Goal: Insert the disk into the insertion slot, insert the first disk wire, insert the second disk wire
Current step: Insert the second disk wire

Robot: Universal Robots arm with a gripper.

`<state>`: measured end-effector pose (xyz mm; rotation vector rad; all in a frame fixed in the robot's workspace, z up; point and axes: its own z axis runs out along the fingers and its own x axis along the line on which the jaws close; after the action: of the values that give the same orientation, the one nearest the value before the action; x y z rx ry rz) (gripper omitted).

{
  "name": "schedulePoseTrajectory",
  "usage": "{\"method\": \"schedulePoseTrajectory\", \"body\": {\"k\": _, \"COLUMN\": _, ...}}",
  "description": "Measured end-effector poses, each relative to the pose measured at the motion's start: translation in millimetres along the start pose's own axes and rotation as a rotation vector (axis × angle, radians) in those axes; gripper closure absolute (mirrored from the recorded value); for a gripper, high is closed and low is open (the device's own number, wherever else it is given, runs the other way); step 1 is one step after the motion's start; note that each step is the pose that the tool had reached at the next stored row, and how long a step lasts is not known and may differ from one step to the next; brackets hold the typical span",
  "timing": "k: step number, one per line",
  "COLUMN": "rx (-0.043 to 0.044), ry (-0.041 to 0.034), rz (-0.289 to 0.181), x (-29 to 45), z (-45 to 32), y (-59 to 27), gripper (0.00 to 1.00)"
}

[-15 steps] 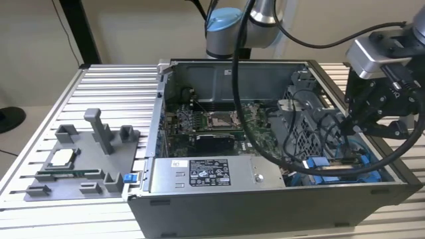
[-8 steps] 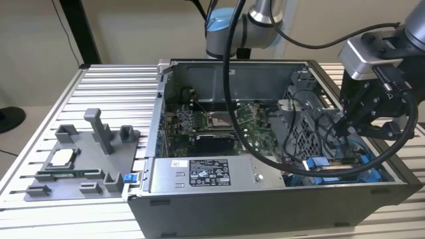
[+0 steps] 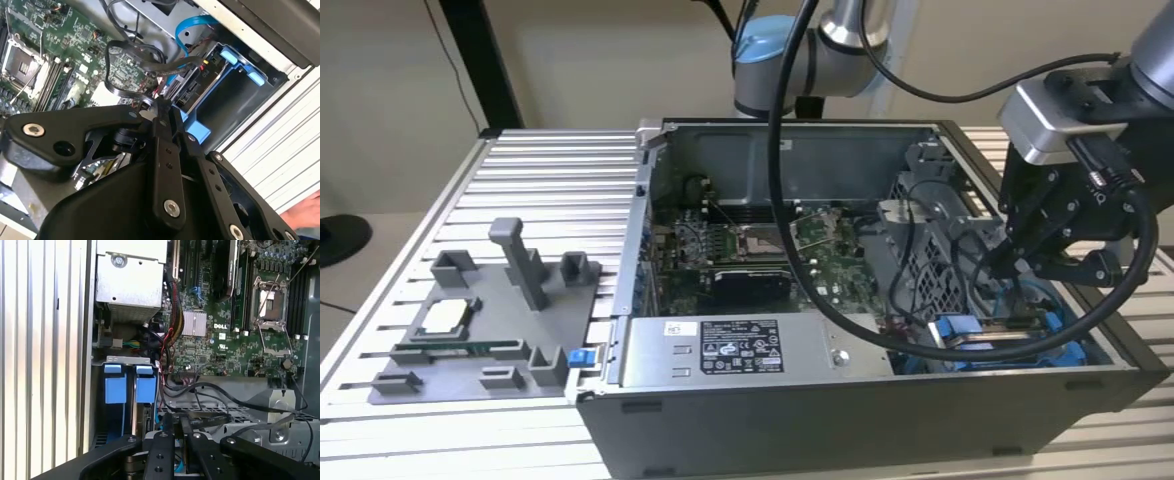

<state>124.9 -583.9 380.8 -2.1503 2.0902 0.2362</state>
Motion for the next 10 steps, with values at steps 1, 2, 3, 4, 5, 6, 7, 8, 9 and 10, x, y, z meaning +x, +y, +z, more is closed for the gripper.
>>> {"method": "schedulePoseTrajectory", "body": {"k": 1, "rx": 0.0000, "ry": -0.0001, "rz": 0.000, "x": 0.0, "z": 0.1, "y": 0.0, "gripper": 1.00}}
{"method": "schedulePoseTrajectory", "body": {"k": 2, "rx": 0.0000, "ry": -0.0001, "rz": 0.000, "x": 0.0, "z": 0.1, "y": 0.0, "gripper": 1.00}}
{"method": "schedulePoseTrajectory", "body": {"k": 3, "rx": 0.0000, "ry": -0.0001, "rz": 0.000, "x": 0.0, "z": 0.1, "y": 0.0, "gripper": 1.00}}
{"method": "schedulePoseTrajectory", "body": {"k": 4, "rx": 0.0000, "ry": 0.0001, "rz": 0.000, "x": 0.0, "z": 0.0, "y": 0.0, "gripper": 1.00}}
{"method": "schedulePoseTrajectory", "body": {"k": 5, "rx": 0.0000, "ry": 0.0001, "rz": 0.000, "x": 0.0, "z": 0.0, "y": 0.0, "gripper": 1.00}}
{"method": "schedulePoseTrajectory", "body": {"k": 6, "rx": 0.0000, "ry": 0.0001, "rz": 0.000, "x": 0.0, "z": 0.0, "y": 0.0, "gripper": 1.00}}
{"method": "schedulePoseTrajectory", "body": {"k": 7, "rx": 0.0000, "ry": 0.0001, "rz": 0.000, "x": 0.0, "z": 0.1, "y": 0.0, "gripper": 1.00}}
{"method": "schedulePoseTrajectory", "body": {"k": 8, "rx": 0.0000, "ry": 0.0002, "rz": 0.000, "x": 0.0, "z": 0.0, "y": 0.0, "gripper": 1.00}}
{"method": "schedulePoseTrajectory", "body": {"k": 9, "rx": 0.0000, "ry": 0.0001, "rz": 0.000, "x": 0.0, "z": 0.1, "y": 0.0, "gripper": 1.00}}
{"method": "schedulePoseTrajectory", "body": {"k": 10, "rx": 0.0000, "ry": 0.0001, "rz": 0.000, "x": 0.0, "z": 0.1, "y": 0.0, "gripper": 1.00}}
